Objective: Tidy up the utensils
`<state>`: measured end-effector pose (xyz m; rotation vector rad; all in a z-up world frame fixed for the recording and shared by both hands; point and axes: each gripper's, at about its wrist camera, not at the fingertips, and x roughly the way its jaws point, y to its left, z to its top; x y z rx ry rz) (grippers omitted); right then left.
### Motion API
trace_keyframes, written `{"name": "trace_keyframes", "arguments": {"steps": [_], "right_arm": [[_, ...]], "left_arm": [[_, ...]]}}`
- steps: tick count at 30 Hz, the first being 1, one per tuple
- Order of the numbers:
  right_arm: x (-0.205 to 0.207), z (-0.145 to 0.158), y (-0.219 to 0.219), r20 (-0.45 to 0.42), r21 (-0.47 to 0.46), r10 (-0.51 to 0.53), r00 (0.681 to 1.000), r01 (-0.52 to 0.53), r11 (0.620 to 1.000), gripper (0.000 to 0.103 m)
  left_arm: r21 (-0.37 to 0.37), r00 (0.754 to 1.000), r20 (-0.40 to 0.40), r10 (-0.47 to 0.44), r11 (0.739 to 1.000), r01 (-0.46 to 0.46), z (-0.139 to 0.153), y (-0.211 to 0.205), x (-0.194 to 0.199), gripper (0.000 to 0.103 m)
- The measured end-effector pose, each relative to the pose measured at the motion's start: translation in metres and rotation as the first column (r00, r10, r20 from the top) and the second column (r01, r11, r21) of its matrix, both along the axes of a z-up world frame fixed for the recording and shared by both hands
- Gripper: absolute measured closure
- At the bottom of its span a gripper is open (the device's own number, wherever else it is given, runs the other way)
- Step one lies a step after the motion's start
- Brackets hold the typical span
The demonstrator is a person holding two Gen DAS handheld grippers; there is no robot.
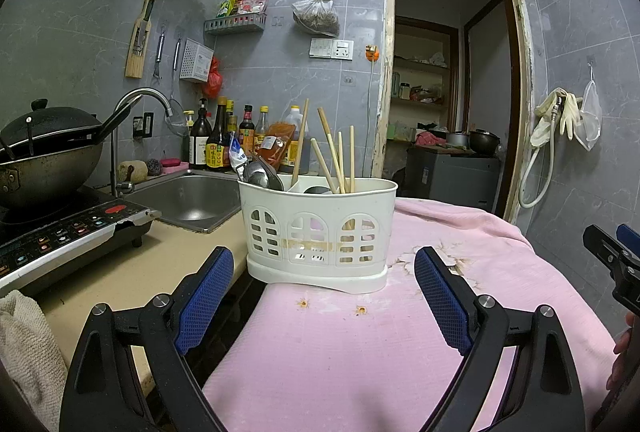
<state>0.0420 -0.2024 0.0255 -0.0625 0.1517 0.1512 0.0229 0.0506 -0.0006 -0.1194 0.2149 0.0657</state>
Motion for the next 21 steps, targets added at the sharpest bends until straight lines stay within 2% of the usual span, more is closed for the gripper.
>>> {"name": "trace_keyframes", "arguments": {"steps": [21], "right_arm": [[-0.0004,-0.0004,-0.0008,-0.002,0.001,-0.001,1.000,0.001,1.000,0.000]], "left_arm": [[-0.002,1.000,-0.001,0.001,1.000,-0.001,-0.0004,-0.0004,0.0001,0.014]]}}
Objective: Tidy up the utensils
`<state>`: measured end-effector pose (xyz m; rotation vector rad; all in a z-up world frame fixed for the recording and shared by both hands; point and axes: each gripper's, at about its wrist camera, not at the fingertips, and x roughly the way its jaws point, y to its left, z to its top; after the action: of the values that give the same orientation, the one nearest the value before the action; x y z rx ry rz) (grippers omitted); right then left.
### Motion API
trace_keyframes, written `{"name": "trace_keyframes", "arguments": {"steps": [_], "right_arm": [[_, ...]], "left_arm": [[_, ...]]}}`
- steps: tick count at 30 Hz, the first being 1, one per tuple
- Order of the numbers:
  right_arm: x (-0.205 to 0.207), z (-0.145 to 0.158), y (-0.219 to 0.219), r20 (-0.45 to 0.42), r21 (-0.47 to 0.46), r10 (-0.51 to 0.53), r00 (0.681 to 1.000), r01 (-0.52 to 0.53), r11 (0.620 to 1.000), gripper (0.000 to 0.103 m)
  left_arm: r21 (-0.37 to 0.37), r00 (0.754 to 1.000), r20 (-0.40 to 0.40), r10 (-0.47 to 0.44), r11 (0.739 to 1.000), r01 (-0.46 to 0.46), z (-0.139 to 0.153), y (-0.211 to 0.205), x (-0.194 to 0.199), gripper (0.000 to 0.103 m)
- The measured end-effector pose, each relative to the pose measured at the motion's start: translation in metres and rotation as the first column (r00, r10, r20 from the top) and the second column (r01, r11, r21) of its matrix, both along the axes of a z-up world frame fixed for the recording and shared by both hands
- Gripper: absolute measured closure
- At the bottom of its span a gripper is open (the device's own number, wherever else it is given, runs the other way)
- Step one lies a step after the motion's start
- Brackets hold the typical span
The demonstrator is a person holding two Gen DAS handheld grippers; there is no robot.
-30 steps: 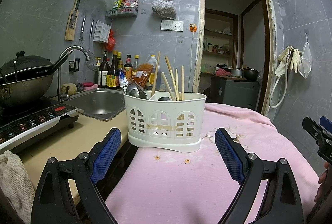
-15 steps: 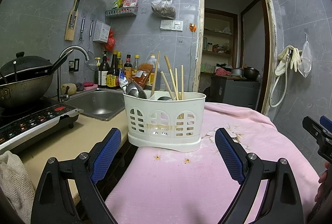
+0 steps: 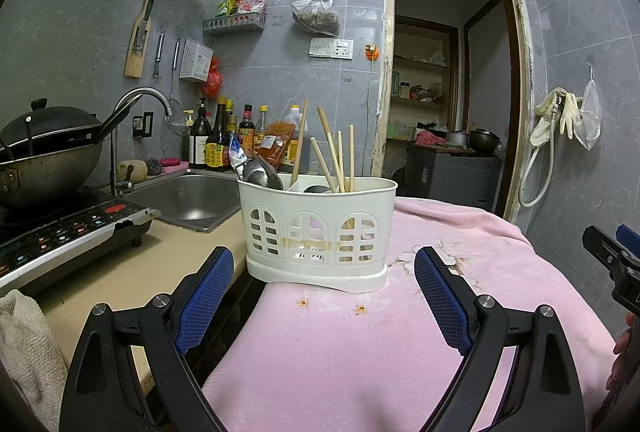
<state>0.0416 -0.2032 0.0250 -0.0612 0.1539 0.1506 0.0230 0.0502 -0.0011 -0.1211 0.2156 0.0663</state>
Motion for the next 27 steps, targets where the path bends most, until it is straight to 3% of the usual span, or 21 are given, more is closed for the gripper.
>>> {"name": "trace_keyframes", "arguments": {"steps": [27], "right_arm": [[-0.0015,-0.0029,-0.0012,-0.006,0.004,-0.003,1.000,0.003,1.000,0.000]], "left_arm": [[0.010,1.000,-0.011,-0.011,1.000,0.011,-0.0051,0.0015,0.0014,0.014]]}}
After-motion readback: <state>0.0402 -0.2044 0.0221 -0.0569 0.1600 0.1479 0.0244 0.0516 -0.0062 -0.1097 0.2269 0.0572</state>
